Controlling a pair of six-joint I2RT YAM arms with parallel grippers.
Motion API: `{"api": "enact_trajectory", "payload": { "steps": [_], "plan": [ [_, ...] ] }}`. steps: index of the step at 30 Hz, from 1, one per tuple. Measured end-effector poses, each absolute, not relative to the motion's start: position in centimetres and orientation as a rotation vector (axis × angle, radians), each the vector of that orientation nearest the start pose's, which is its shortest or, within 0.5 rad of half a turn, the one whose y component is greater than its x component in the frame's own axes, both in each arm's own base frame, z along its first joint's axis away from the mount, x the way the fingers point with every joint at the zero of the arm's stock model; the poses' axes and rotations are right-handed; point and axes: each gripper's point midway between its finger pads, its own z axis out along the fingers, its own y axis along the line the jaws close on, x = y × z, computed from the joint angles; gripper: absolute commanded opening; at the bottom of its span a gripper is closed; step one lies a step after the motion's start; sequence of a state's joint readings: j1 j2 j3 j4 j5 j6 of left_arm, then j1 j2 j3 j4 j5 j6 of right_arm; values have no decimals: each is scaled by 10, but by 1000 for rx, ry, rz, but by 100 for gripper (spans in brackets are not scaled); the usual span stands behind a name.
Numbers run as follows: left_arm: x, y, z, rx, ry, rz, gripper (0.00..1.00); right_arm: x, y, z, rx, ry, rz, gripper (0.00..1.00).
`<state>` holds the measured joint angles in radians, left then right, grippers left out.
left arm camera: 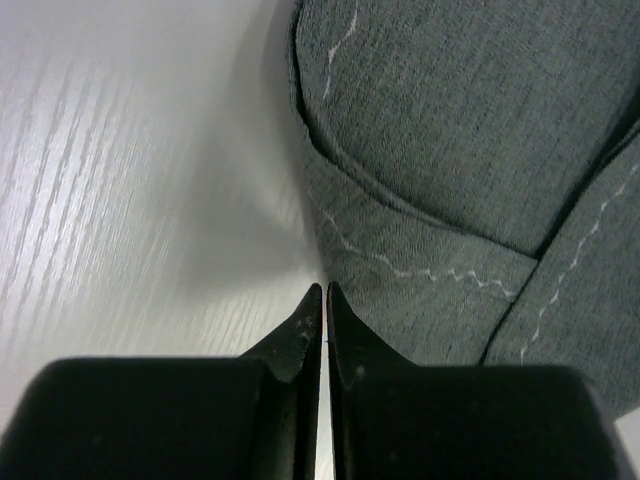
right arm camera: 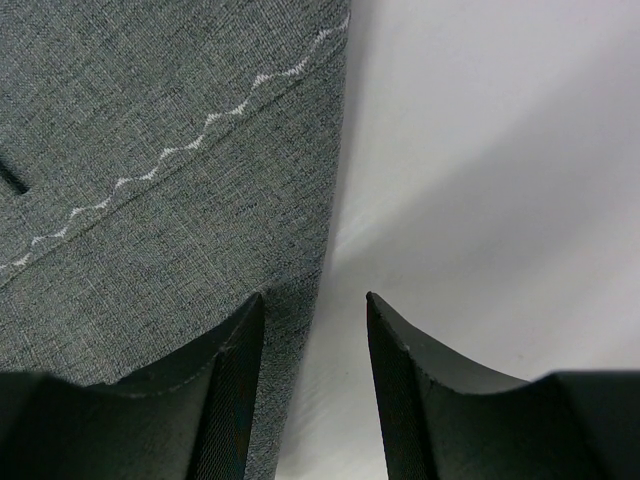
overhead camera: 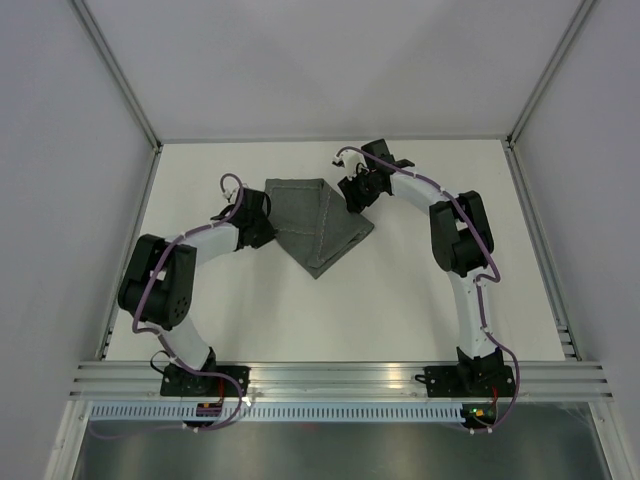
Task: Fold the napkin, place the utensils inside, and roll it up
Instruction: Adjust the napkin at the center of the board.
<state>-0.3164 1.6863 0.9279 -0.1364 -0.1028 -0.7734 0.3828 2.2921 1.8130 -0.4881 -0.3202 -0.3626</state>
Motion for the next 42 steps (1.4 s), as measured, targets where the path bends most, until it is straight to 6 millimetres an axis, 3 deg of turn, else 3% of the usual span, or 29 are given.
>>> {"api": "enact_trajectory", "payload": {
  "steps": [5,10,26,35,42],
  "plan": [
    [394,-139,18,-621,2455,-337,6,487,239,19,-1032,2312,408,51],
    [413,-147,20,-609,2450,-364,7,477,234,19,-998,2334,406,50],
    [467,-181,22,-445,2511,-449,14,398,205,19,-877,2492,442,49],
    [476,-195,22,-366,2532,-519,24,369,194,20,-852,2549,448,49],
    [477,-200,27,-310,2537,-544,38,367,188,26,-826,2556,432,50]
  ]
}}
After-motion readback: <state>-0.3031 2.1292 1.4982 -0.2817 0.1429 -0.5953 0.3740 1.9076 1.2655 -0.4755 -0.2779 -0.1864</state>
